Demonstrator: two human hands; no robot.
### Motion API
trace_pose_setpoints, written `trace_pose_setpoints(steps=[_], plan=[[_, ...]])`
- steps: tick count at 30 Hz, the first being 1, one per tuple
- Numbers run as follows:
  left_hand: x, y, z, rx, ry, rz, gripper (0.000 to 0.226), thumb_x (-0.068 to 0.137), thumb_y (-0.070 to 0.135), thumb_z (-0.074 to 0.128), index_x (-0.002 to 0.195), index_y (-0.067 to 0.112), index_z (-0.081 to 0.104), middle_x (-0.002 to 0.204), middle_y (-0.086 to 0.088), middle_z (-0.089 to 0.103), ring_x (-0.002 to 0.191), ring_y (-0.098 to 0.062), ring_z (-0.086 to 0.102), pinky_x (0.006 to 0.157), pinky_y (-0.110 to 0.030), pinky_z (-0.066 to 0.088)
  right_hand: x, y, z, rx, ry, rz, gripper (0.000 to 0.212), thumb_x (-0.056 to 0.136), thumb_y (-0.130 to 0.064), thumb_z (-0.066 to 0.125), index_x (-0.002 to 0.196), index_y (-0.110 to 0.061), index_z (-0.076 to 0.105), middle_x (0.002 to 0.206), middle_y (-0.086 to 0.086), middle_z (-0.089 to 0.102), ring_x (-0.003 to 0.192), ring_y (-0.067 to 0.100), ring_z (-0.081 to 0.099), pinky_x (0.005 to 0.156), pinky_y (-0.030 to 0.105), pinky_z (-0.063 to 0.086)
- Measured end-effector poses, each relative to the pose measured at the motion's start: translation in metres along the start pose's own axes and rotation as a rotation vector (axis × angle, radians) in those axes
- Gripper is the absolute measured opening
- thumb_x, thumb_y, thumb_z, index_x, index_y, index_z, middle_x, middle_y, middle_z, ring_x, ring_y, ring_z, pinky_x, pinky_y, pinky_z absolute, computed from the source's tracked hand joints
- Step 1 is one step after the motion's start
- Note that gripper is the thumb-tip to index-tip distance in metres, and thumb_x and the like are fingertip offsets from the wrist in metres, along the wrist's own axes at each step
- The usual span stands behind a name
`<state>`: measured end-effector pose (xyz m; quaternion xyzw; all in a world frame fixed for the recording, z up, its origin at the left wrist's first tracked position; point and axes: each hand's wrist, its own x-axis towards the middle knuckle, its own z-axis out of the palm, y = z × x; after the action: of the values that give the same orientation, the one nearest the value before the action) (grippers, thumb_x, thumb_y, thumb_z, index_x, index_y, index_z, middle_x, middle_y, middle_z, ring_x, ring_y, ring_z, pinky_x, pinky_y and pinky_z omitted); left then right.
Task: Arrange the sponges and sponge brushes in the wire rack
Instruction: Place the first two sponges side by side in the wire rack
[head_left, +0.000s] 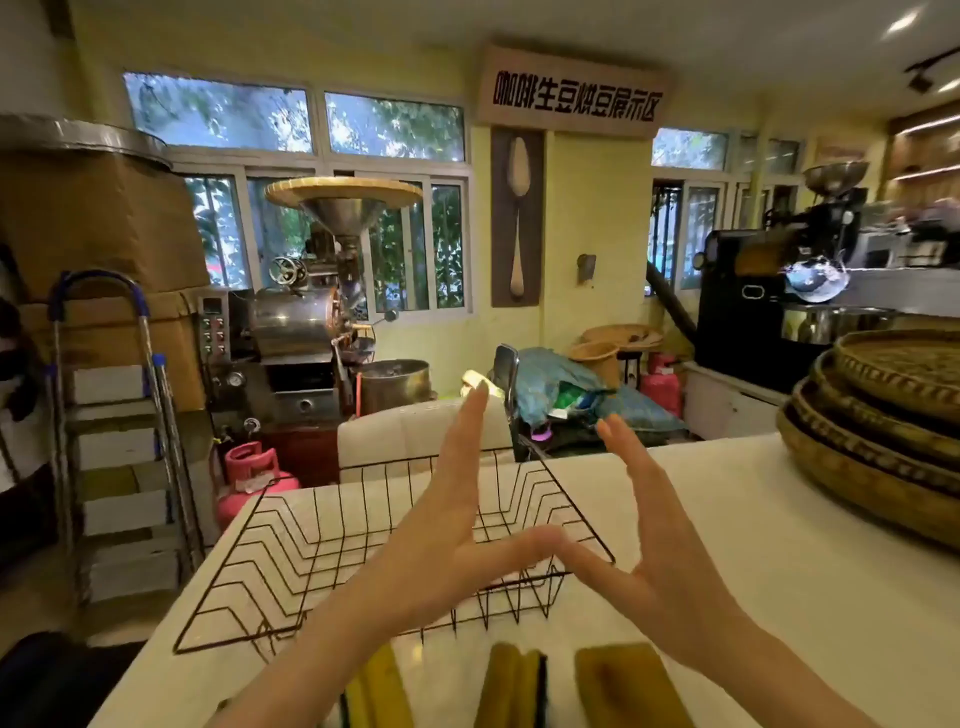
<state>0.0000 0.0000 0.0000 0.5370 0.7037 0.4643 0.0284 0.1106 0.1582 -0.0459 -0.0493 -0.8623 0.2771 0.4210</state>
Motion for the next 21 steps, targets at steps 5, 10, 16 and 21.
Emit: trace_pose_setpoints(steps=[5,10,16,21], plan=[[-0.035,-0.008,0.025,0.237,-0.347,-0.069,0.103,0.060,0.070,0.061,0.117,0.069,-0.024,0.133,0.044,-0.034,0.128,0.016,-0.020,0.111,-0.028,0.008,-0.048,0.005,-0.005,-0.109,-0.293,0.208,0.081,0.060,-0.070,0.058,0.121,-0.063,0.006,0.135,-0.042,0.011,0.127,-0.019,0.012,0.107,0.010,0.016],[-0.053,-0.012,0.035,0.321,-0.611,-0.139,0.099,0.058,0.068,0.064,0.114,0.071,-0.018,0.138,0.036,-0.031,0.135,0.003,-0.010,0.115,-0.034,0.014,-0.083,0.020,-0.007,-0.183,-0.454,0.281,0.085,0.043,-0.095,0.032,0.119,-0.062,0.010,0.137,-0.036,0.003,0.139,0.000,0.000,0.117,0.033,0.013],[-0.060,-0.022,0.035,0.399,-0.728,-0.152,0.107,0.059,0.059,0.071,0.130,0.059,-0.007,0.140,0.033,-0.029,0.134,0.001,-0.012,0.114,-0.032,0.013,-0.098,0.024,-0.010,-0.108,-0.638,0.357,0.107,0.039,-0.082,0.061,0.128,-0.057,0.006,0.140,-0.031,0.000,0.138,0.002,0.002,0.113,0.025,0.019],[-0.060,-0.032,0.033,0.494,-0.805,-0.167,0.100,0.064,0.052,0.072,0.134,0.054,0.001,0.145,0.027,-0.024,0.138,-0.007,-0.012,0.115,-0.035,0.014,-0.102,0.032,-0.011,-0.104,-0.647,0.350,0.104,0.056,-0.047,0.081,0.137,-0.044,0.016,0.148,-0.022,0.004,0.134,0.003,0.012,0.104,0.016,0.024]])
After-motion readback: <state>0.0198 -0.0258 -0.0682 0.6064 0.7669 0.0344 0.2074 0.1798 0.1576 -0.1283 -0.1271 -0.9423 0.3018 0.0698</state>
